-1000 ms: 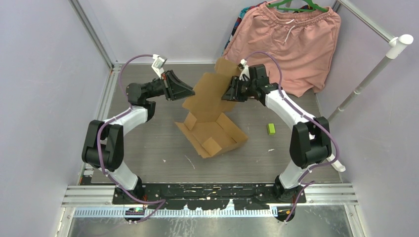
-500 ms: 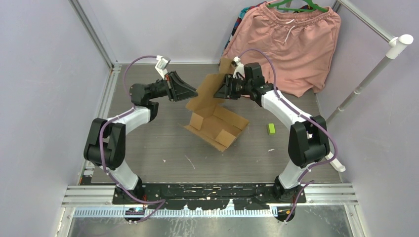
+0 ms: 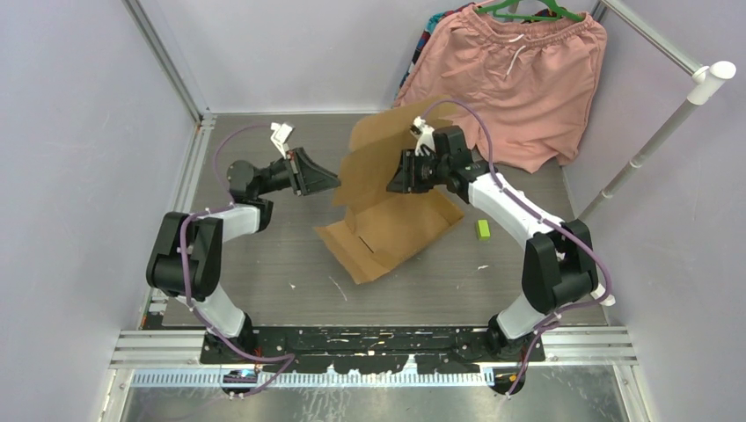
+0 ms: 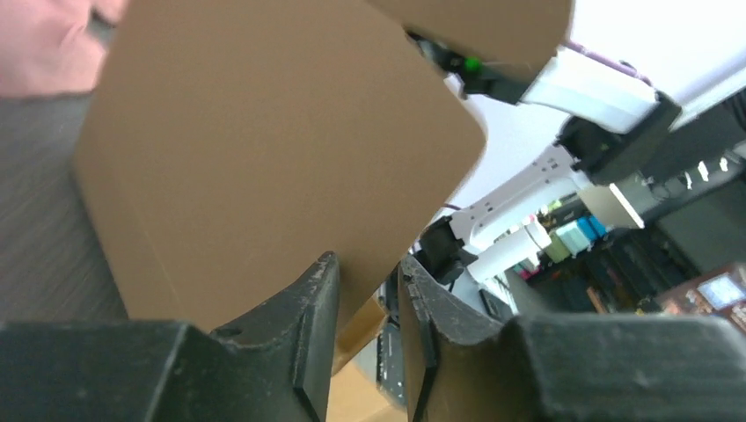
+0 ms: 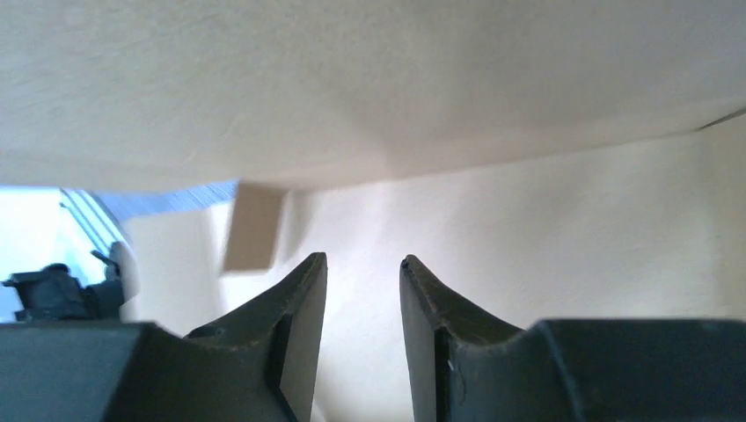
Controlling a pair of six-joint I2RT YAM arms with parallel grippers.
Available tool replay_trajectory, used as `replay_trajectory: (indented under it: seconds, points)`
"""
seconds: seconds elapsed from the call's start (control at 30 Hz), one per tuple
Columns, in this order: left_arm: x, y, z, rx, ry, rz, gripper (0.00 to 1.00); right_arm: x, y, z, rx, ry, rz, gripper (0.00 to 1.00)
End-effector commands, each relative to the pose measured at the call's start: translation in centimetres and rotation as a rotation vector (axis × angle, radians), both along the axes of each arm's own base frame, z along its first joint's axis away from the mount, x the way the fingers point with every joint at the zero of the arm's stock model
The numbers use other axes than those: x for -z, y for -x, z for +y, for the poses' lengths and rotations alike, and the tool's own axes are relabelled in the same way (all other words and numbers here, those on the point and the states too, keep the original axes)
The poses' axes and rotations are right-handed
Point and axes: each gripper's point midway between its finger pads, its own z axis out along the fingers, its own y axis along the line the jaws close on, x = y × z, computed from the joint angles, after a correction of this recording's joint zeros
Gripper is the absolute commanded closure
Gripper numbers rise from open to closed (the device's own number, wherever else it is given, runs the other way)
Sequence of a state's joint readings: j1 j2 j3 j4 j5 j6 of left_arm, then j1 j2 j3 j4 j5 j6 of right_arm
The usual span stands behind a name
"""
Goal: Fold the paper box
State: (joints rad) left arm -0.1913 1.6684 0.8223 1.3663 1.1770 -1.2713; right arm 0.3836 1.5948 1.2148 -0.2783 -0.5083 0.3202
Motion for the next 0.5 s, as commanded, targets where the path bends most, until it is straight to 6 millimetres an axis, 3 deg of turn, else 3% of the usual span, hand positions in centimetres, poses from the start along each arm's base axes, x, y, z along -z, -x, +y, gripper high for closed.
replay_trajectory:
  seconds: [0.0,0.17,0.3,0.47]
  points:
    - [2.7,-1.0,1.6,-0.123,-0.081,0.033,0.67,0.6,1.6,-0.9,0.034,0.112,-0.041,0.58]
    - [8.0,-3.8,4.2,-0.388,-0.35,0.154,0.56,3.4,2.3,-1.8,0.086,0.249,-0.011,0.58]
    - [8.6,-5.1,6.9,-0.559,-0.465,0.201,0.51,4.4,1.7,-3.2,0.144,0.343,-0.01,0.58]
    - [8.6,-4.9,10.4,-0.776,-0.577,0.256,0.5,5.1,0.9,-5.6,0.24,0.456,-0.032,0.59]
